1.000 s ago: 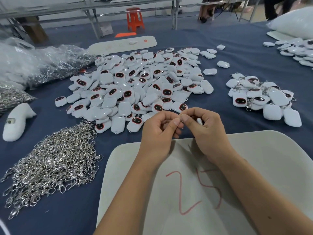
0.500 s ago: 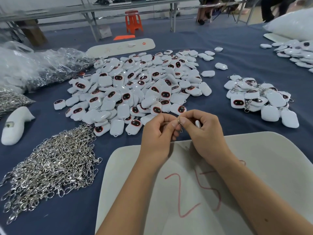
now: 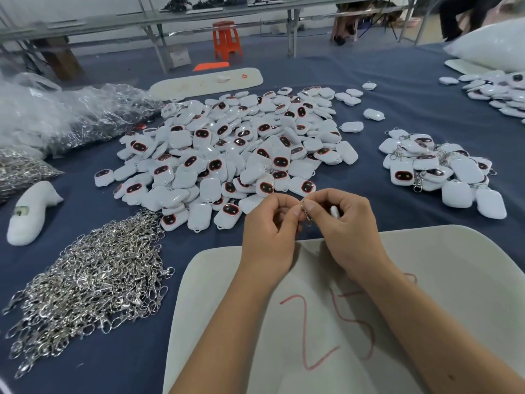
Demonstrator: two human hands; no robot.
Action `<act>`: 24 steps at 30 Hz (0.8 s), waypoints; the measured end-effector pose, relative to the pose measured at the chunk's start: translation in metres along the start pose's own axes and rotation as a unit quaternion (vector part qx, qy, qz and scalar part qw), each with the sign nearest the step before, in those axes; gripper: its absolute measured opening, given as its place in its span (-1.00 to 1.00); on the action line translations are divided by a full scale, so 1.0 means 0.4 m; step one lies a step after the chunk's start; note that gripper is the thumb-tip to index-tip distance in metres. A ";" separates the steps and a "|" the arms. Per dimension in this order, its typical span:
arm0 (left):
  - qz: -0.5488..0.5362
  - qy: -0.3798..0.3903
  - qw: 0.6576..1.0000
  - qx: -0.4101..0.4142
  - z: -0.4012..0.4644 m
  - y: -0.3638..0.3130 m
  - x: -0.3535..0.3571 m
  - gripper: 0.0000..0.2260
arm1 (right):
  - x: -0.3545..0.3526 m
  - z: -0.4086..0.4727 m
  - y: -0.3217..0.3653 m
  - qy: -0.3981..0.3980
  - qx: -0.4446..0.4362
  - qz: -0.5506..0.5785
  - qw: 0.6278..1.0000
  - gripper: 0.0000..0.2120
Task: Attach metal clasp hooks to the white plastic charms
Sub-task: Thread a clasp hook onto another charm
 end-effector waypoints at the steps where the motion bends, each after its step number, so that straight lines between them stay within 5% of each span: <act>1: 0.021 -0.005 1.000 0.007 -0.001 0.000 0.000 -0.86 | 0.002 0.000 0.000 0.002 -0.005 -0.009 1.000 -0.85; 6: 0.139 0.022 0.990 0.024 0.004 0.000 -0.017 -0.74 | -0.006 -0.005 0.010 0.001 -0.113 -0.163 0.980 -0.86; 12: 0.151 0.058 0.987 0.004 0.001 0.003 -0.024 -0.81 | -0.023 0.008 0.009 0.008 -0.207 -0.246 0.947 -0.86; 24: 0.148 0.049 0.986 0.053 0.004 -0.014 -0.020 -0.75 | -0.026 0.009 -0.004 0.070 -0.089 -0.055 0.992 -0.79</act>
Point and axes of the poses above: each hand's wrist, its own z-axis towards the middle knuckle, its own x-axis out of the palm, y = z × x, the point moved 3 cm from there along z, towards the middle knuckle, and after that the axes turned 7 degrees about -z, right-handed, at the moved point
